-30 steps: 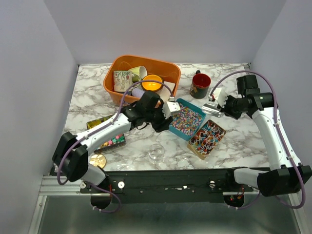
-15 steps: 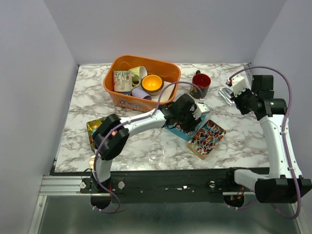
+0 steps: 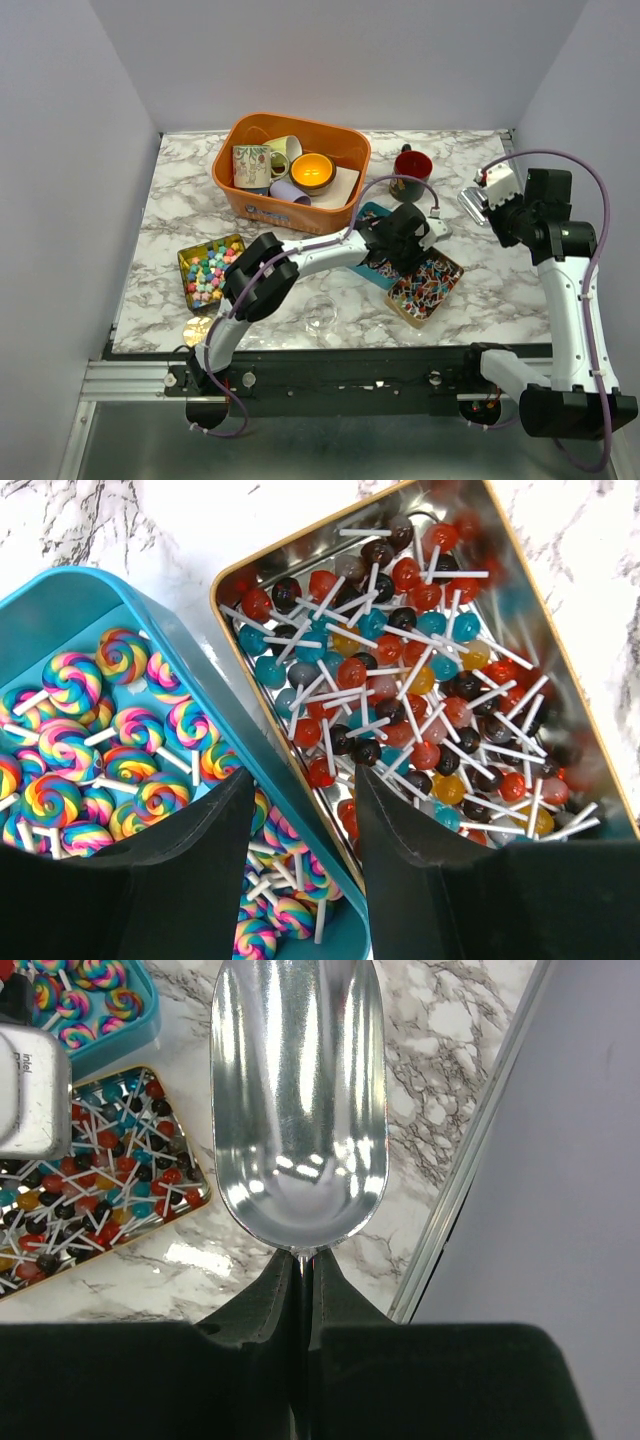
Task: Pack the candies
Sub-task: Adjust the storage box at the center of the board.
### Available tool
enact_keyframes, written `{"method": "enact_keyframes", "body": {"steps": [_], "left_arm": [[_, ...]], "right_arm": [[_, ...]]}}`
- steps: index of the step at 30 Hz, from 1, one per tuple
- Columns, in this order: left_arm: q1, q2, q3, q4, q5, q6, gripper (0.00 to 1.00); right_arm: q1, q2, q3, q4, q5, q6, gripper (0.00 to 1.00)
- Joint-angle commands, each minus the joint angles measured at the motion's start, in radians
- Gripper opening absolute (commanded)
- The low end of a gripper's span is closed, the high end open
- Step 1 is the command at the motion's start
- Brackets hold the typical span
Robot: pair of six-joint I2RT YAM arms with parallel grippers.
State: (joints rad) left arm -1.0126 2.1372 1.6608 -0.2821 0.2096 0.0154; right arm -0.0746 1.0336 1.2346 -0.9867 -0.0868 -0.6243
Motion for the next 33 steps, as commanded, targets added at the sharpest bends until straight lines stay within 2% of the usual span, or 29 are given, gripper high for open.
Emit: {"method": "enact_keyframes", "body": {"steps": [1,7,12,18,21,26,33], "left_arm": [[-0.026,0.035,0.02,-0.011,-0.058,-0.003,0.49],[-0.027,0.07,0.024,-0.035,-0.101,0.008,0.38],[-0.034,0.073,0.02,-0.026,-0.055,0.043,0.2],[-0.038,0.082,0.063,-0.041,0.017,0.144,0.09],[-0.035,0.081,0.091,-0.081,0.039,0.26,0.08],[-0.006,0.078,0.099,-0.167,0.083,0.541,0.06],[0.032,0.082,0.113,-0.252,0.12,0.713,0.05]], "right_arm": [[-0.01,0.02,0.014,0.023,-0.022,0.012,0.01],[-0.017,0.039,0.026,0.031,-0.03,-0.003,0.01],[-0.027,0.048,0.043,0.031,-0.027,-0.005,0.01],[-0.04,0.051,0.057,0.031,-0.016,-0.003,0.01],[-0.048,0.049,0.063,0.026,-0.018,0.003,0.01],[-0.051,0.028,0.049,0.016,-0.025,-0.003,0.01],[-0.051,0.016,0.032,-0.006,-0.036,-0.018,0.01]]}}
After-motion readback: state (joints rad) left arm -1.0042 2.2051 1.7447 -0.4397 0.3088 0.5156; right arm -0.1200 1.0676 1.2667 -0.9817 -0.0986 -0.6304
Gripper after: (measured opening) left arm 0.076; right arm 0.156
